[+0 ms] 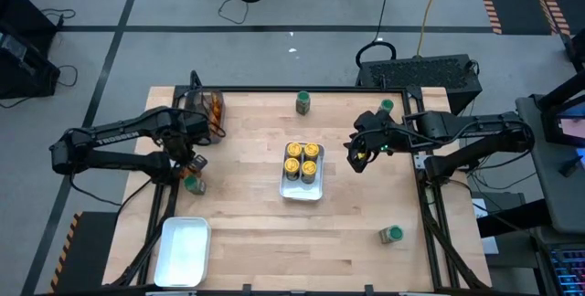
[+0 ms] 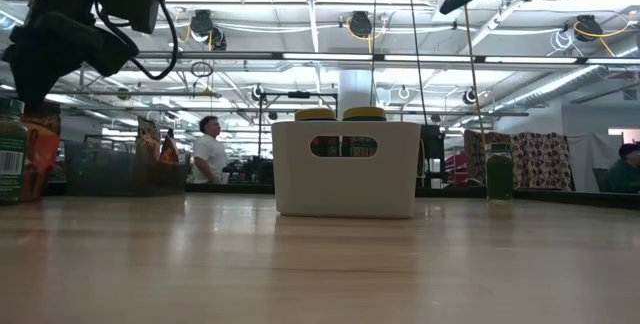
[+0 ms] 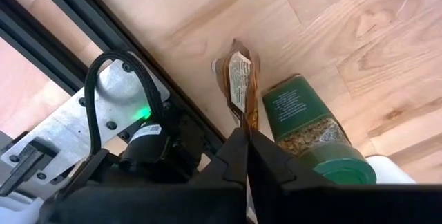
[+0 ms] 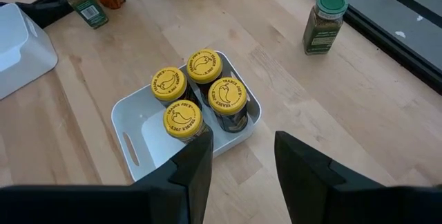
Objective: Sort spices by type
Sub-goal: Put the brown spice pouch into the black transparent bin
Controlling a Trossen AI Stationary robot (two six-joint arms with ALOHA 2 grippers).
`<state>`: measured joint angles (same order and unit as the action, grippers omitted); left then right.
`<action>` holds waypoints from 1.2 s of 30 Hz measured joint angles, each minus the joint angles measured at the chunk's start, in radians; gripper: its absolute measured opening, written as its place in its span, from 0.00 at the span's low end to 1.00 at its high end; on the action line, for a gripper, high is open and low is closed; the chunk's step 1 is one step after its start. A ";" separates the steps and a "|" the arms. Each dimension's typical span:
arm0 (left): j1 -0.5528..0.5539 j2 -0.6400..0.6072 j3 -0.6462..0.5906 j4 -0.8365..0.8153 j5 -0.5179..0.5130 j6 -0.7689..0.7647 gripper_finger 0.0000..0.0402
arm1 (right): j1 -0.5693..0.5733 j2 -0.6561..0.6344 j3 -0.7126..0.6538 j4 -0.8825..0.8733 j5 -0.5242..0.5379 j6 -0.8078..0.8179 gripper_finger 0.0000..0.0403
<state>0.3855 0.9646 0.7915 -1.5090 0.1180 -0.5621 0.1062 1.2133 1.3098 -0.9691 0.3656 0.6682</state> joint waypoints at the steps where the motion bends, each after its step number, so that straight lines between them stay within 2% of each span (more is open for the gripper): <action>1: 0.000 0.000 0.003 0.000 -0.001 0.001 0.01 | 0.000 0.000 0.000 0.000 0.000 0.000 0.34; 10: 0.000 0.000 0.074 -0.004 -0.009 0.003 0.01 | 0.000 0.000 0.000 0.000 0.000 -0.004 0.34; 28: 0.000 -0.004 0.352 -0.060 -0.053 -0.008 0.00 | 0.000 0.000 0.000 0.016 0.000 -0.026 0.34; 36: 0.032 -0.004 0.418 -0.062 -0.143 -0.033 0.00 | 0.000 0.000 0.000 0.016 -0.001 -0.026 0.34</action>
<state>0.4179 0.9607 1.2091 -1.5707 -0.0246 -0.5946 0.1064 1.2133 1.3102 -0.9533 0.3649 0.6418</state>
